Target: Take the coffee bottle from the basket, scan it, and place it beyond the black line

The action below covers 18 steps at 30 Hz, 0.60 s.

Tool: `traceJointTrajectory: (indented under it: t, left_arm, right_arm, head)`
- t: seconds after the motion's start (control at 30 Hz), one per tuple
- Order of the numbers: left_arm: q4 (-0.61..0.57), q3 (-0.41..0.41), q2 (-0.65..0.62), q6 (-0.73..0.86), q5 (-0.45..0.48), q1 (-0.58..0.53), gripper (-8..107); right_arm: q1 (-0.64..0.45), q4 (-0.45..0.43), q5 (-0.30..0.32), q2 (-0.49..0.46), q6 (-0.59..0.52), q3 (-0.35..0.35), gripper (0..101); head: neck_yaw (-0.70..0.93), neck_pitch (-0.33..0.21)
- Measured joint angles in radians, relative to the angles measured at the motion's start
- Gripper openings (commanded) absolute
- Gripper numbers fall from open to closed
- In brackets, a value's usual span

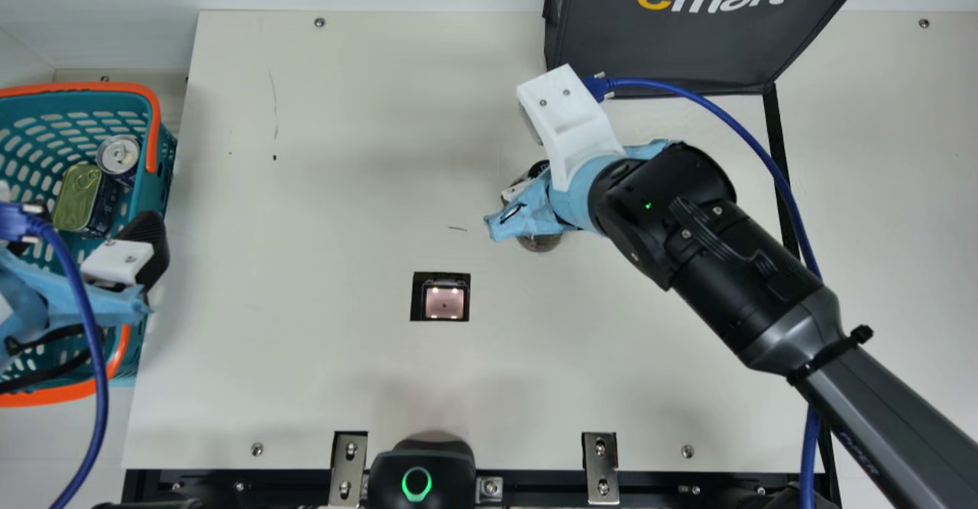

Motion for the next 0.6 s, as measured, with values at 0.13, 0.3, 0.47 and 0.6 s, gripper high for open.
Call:
traceJointTrajectory:
  t: [0.13,0.3,0.47,0.6]
  left_arm:
    - [0.0,0.0,0.0,0.0,0.0,0.0,90]
    - [0.0,0.0,0.0,0.0,0.0,0.0,90]
    - [0.0,0.0,0.0,0.0,0.0,0.0,90]
    - [0.0,0.0,0.0,0.0,0.0,0.0,90]
  right_arm:
    - [-0.005,-0.008,0.005,-0.011,0.001,-0.027,0]
    - [-0.008,-0.013,0.031,-0.021,0.004,-0.062,0]
    - [-0.013,-0.018,0.044,-0.031,0.004,-0.096,0]
    - [-0.023,-0.02,0.061,-0.042,0.004,-0.114,0]
  head:
    - [0.0,0.0]
    - [0.0,0.0]
    - [-0.074,0.0]
    - [-0.163,0.0]
